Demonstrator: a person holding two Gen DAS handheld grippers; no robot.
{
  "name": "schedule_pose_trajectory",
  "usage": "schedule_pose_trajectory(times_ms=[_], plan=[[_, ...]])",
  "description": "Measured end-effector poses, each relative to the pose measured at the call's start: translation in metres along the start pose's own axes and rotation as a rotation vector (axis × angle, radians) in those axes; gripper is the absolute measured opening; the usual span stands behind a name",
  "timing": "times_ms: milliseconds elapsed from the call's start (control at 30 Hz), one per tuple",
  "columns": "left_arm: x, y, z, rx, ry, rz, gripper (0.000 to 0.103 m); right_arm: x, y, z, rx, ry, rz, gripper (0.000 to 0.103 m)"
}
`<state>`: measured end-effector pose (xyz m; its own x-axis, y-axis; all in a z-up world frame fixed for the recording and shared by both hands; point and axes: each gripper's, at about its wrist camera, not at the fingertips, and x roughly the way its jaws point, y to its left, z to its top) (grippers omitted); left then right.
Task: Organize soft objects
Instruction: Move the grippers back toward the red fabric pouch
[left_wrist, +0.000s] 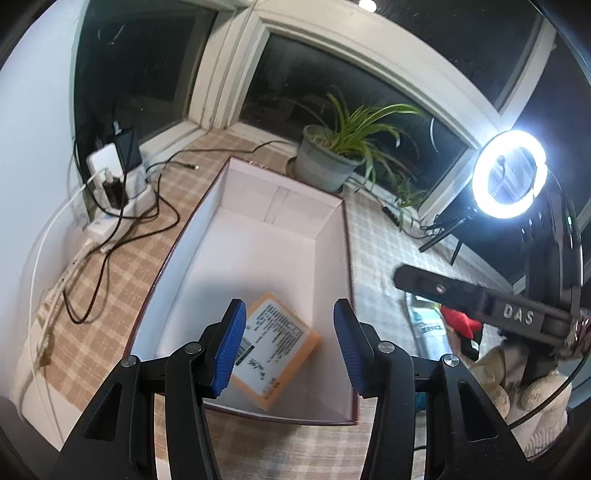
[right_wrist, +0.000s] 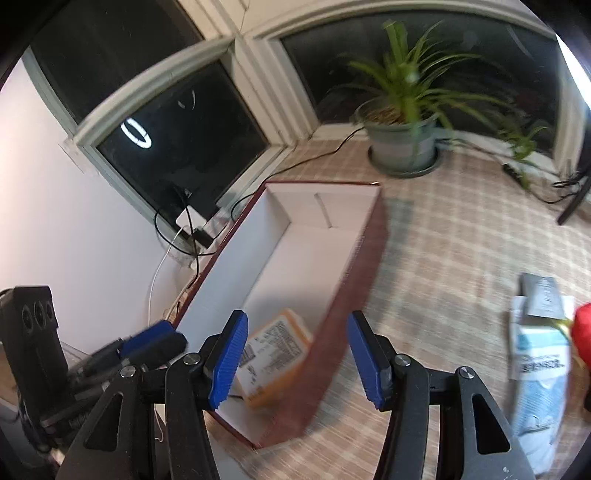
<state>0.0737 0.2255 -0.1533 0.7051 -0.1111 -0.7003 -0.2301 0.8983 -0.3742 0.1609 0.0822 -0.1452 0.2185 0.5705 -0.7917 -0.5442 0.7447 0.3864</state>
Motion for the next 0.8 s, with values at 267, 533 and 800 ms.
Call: schedule_pose_trajectory(times_ms=[267,533,800], plan=[[-0.013,-0.042,-0.002,0.036,-0.038,-0.038,0.05,-0.08,-0.067,-0.026,0.083,-0.109,-0.017,0.056],[-0.001,-0.102,-0.012,0.064,-0.021,-0.08,0.053,-0.16,-0.165,-0.052,0.156,-0.19,-0.115,0.068],[0.031,-0.174,-0.032,0.092,0.032,-0.118,0.058,-0.204,-0.257,-0.071,0.227,-0.203,-0.152,0.079]])
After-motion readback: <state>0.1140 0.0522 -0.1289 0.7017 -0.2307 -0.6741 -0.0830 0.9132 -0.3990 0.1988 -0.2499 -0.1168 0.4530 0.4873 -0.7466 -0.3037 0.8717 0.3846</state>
